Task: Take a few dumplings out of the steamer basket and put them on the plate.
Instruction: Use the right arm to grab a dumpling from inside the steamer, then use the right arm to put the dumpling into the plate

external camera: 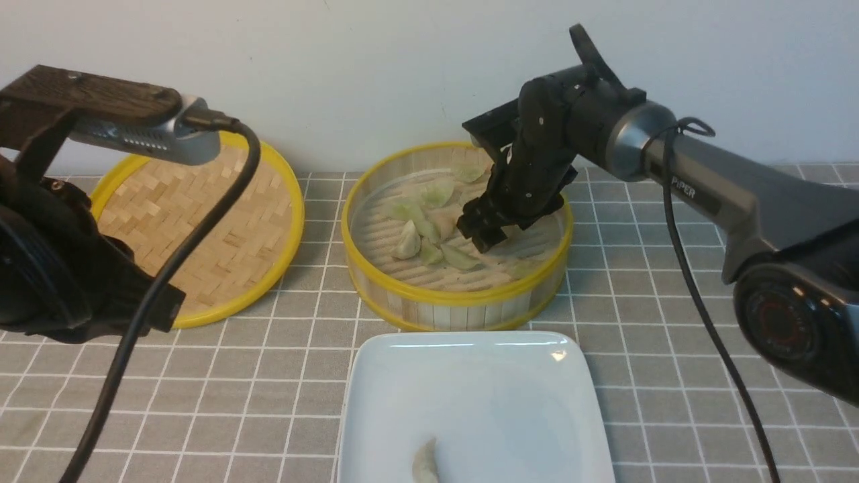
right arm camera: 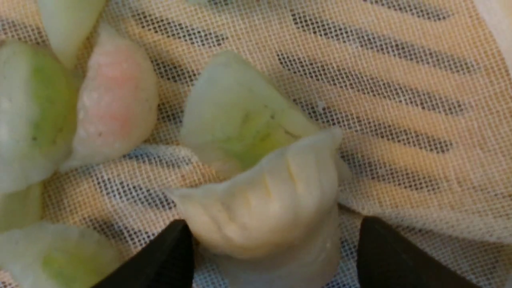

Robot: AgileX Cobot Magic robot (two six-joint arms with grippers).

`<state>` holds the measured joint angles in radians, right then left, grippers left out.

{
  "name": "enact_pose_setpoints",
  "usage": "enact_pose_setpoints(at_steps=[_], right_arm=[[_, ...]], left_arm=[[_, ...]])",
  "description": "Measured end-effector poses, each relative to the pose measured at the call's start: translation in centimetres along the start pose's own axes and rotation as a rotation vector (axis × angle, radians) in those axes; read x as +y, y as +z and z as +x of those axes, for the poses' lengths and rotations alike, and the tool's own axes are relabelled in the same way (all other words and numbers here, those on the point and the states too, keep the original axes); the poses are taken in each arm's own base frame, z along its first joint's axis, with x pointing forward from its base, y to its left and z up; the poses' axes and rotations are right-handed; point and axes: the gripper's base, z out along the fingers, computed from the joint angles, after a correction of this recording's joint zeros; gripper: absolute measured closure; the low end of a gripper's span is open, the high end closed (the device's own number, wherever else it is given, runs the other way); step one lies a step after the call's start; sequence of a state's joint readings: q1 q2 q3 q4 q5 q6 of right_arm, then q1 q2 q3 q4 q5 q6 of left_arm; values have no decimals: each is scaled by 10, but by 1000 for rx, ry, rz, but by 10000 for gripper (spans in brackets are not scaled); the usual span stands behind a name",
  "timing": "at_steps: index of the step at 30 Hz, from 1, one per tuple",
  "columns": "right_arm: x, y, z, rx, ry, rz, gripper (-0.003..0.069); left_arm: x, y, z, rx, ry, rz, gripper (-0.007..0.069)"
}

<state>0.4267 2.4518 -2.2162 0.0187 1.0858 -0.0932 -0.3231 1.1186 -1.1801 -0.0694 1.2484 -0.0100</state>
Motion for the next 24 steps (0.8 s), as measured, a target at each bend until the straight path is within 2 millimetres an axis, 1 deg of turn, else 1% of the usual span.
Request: enact_pose_setpoints(at_steps=[1,2,3,5,9,13,15,16,17,18,19,21,22,23,24], right_arm=[[0,0,-1,-4,-2,2,199],[0,-1,-1,-8,-3,5,242],[-1,-1,-1,-6,-7,11,307],[-1,-2,-1,-4,-6,10,332],[-1,-3,0,6,-7,15,331],[-1,-18,3,72,-6,10,331],[-2,-38,-3,57,-5,12,331],[-2,-51,-7,28,-5,14,331],[-2,-69,-12,-11,0,9,331],[-2,-72,-13,-17,0,9,331],[-1,-96,-17,-63,8,-6,331],[3,-133,-22,-135,23,-41,331],[3,-136,-22,-141,26,-45,331],[7,-164,-21,-186,41,-83,331],[8,-172,-19,-196,46,-97,331]], left_arm=[[0,-1,1,-2,0,-1,629],[0,-1,1,-3,0,-2,629],[1,-1,1,-3,1,-5,629],[1,-1,1,-2,3,-12,629],[2,-1,1,-2,5,-17,629],[2,-1,1,-2,6,-19,629],[2,-1,1,-2,6,-19,629],[2,-1,1,-2,6,-19,629],[2,-1,1,-2,6,-19,629],[2,-1,1,-2,6,-19,629],[2,-1,1,-2,6,-19,629],[2,-1,1,-2,6,-20,629],[2,-1,1,-2,6,-20,629],[2,-1,1,-2,5,-19,629],[2,-1,1,-2,5,-19,629]])
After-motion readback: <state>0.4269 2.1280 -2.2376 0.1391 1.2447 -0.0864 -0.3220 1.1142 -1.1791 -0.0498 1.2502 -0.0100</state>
